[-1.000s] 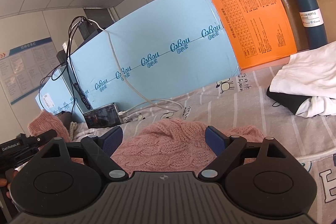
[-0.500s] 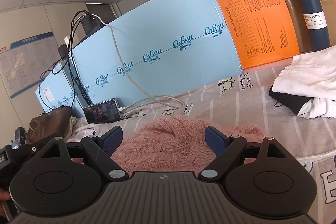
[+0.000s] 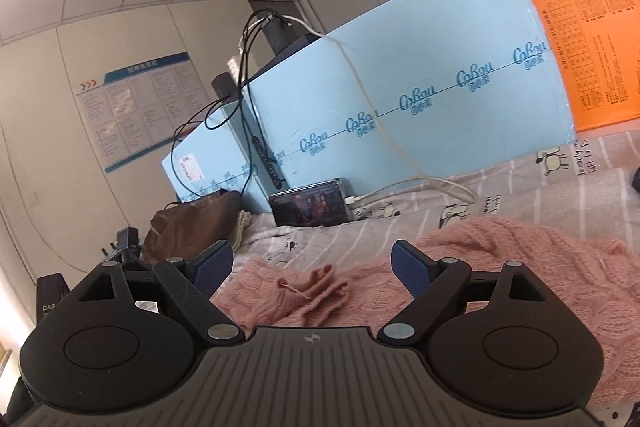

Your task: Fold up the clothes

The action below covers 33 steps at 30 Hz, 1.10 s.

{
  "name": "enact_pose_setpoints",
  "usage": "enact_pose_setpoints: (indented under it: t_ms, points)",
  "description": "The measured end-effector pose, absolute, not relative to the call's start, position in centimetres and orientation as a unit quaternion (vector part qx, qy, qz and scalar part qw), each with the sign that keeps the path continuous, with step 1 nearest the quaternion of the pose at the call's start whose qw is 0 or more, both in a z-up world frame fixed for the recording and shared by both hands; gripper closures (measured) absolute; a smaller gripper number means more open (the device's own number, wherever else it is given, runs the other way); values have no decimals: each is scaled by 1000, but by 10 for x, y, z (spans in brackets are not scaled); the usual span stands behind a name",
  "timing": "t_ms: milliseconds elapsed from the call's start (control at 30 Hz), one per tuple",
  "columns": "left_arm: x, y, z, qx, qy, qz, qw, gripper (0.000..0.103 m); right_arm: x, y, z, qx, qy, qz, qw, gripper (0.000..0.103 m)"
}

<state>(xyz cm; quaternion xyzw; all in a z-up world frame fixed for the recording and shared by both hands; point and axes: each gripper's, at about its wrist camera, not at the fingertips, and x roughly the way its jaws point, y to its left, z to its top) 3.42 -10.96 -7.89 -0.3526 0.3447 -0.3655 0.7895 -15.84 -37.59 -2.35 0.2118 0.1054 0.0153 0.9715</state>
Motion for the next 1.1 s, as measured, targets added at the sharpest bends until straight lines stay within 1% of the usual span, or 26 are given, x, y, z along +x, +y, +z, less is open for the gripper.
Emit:
enact_pose_setpoints:
  t_ms: [133, 233, 367, 400, 467, 500, 533, 567, 600, 733, 833, 1000, 1100]
  points:
    - [30, -113, -78, -334, 344, -358, 801, 4, -133, -345, -16, 137, 135, 95, 977, 17]
    - [31, -123, -76, -304, 344, -359, 813, 3, -119, -337, -23, 119, 155, 132, 972, 17]
    - [34, -138, -76, -292, 348, -391, 800, 4, -104, -354, -53, 164, 219, 103, 957, 18]
    - [34, -139, -77, -301, 349, -406, 789, 4, -106, -359, -56, 175, 220, 108, 954, 17]
    - [34, -142, -78, -315, 350, -426, 772, 7, -109, -367, -63, 195, 219, 120, 949, 17]
    - [35, -145, -78, -316, 350, -431, 770, 14, -112, -367, -63, 195, 215, 120, 949, 17]
    - [36, -148, -77, -307, 347, -429, 775, 32, -113, -366, -63, 192, 214, 119, 950, 17]
    - [37, -151, -77, -292, 345, -425, 784, 47, -115, -365, -63, 189, 213, 117, 951, 17]
    - [37, -155, -77, -276, 343, -421, 793, 70, -116, -363, -62, 186, 213, 115, 952, 17]
    - [28, -153, -70, -232, 304, -427, 819, 79, -129, -362, -56, 190, 186, 105, 958, 17]
    - [22, -144, -60, -209, 262, -417, 845, 83, -140, -366, -50, 199, 152, 97, 963, 17]
    - [25, -123, -46, -158, 202, -354, 899, 84, -156, -379, -41, 232, 105, 74, 964, 17]
    - [26, -120, -35, -97, 153, -304, 935, 84, -162, -387, -39, 252, 90, 56, 962, 17]
